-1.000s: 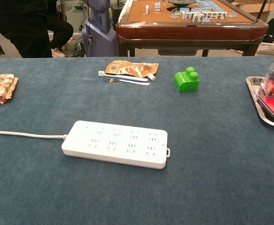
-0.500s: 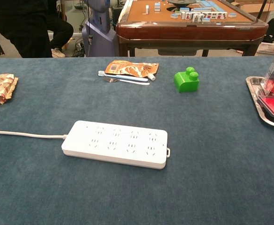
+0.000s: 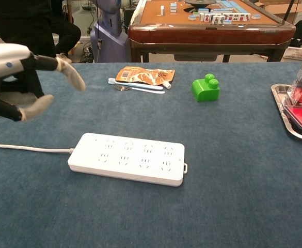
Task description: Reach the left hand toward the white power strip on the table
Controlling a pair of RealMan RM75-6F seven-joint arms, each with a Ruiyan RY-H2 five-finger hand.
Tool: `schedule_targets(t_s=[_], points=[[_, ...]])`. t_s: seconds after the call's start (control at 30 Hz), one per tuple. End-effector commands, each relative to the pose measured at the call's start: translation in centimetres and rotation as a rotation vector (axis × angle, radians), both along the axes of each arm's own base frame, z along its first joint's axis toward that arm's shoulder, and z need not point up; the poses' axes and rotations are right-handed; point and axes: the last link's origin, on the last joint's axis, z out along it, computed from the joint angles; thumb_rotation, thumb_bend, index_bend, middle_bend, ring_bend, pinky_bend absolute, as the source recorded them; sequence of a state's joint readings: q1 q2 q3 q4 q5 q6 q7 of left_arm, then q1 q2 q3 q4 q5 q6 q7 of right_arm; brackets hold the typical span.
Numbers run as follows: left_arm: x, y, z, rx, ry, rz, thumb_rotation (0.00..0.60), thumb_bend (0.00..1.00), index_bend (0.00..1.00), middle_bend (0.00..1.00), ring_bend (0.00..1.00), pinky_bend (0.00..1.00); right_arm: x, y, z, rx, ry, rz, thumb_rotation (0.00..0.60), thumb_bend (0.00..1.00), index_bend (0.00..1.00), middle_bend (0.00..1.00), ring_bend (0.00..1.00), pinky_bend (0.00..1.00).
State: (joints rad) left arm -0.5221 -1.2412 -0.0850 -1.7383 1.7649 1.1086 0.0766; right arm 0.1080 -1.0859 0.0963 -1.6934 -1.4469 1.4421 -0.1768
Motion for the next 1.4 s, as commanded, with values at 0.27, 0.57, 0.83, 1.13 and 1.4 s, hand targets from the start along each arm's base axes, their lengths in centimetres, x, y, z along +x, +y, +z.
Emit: schedule_targets(t_s=[0.27,0.57,0.83,1.13,1.4], points=[[-0.9,1.3,-3.3,-0.048,0.088,0.013,0.6,0.59,0.35,1.0,0.96,1.0,0.5,-0.3,0.1,0.004,0.014,0.001,0.6,0.08,0.39,0.33,0.35,0.53],[-1.6,1.3,-4.3,-0.039,0.126,0.011,0.6,0.6,0.34,1.0,0.96,1.0,1.3,-1.0,-0.6,0.025,0.018,0.016,0.6,0.08,0.39,0.33,0.35,0.53],[-2.1,0.9,-5.2,-0.037,0.18,0.02,0.6,0.6,0.32,1.0,0.96,1.0,1.3,-1.0,-1.0,0.037,0.019,0.016,0.6,0.08,0.39,0.33,0.35,0.53],[-2.8,0.8,-6.4,-0.045,0.23,0.032,0.6,0.6,0.31,1.0,0.96,1.0,0.1,0.4,-2.5,0.073,-0.018,-0.043,0.6,0.08,0.39,0.33,0.35,0.53],[-3.1,1.0,-6.9,-0.047,0.257,0.057,0.6,0.6,0.3,1.0,0.96,1.0,1.3,-1.1,-1.5,0.058,-0.008,-0.014,0.6,0.08,0.39,0.33,0.35,0.53]])
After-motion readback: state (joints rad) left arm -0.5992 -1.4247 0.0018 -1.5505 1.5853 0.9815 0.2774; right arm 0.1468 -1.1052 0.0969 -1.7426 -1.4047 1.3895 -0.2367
